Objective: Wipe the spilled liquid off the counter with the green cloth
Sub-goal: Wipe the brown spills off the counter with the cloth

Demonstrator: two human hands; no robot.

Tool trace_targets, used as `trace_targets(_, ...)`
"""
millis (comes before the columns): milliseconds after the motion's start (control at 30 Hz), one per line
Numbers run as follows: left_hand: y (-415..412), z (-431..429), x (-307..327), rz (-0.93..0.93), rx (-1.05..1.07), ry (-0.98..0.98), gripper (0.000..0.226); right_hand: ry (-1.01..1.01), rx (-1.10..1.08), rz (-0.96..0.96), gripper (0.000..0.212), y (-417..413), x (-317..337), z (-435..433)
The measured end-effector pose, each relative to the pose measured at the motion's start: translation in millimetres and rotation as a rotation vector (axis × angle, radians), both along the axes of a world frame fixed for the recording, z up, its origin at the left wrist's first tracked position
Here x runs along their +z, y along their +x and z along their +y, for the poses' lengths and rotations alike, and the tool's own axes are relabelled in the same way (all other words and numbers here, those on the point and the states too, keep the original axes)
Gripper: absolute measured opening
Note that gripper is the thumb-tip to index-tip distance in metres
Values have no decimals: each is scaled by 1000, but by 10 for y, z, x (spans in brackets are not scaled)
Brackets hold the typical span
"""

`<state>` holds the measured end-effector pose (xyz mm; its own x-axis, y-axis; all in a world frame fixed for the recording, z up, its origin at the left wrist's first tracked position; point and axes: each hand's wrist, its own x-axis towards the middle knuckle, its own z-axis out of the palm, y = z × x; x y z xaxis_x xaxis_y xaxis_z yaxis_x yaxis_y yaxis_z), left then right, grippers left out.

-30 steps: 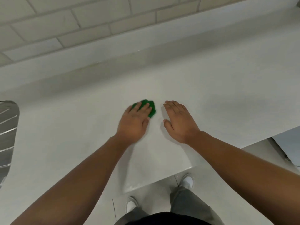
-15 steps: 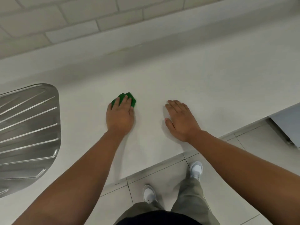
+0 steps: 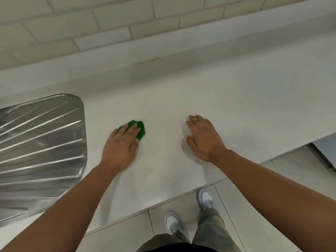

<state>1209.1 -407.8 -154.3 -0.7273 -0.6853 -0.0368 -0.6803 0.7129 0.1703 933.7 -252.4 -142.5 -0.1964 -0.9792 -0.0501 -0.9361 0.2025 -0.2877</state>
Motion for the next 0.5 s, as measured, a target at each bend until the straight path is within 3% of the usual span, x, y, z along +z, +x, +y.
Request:
trace_targets(67, -230, -173, 12, 26, 157, -9, 55, 5, 18, 6, 69, 62, -6, -119)
trace_targets(133, -512, -157, 24, 34, 176, -16, 57, 12, 34, 18, 71, 103, -7, -247)
trace_targets(300, -431, 316, -8, -6, -279, -13, 48, 25, 47, 35, 77, 88, -4, -508)
trace_targets(367, -197, 209, -15, 25, -338, 3, 45, 21, 42, 33, 76, 23, -2, -571)
trace_targets(433, -68, -163, -43, 49, -238, -24, 47, 14, 32, 38, 75, -83, -6, -643)
trace_targets(500, -48, -652, -55, 41, 2, -33, 52, 13, 28, 39, 75, -192, 9, -727)
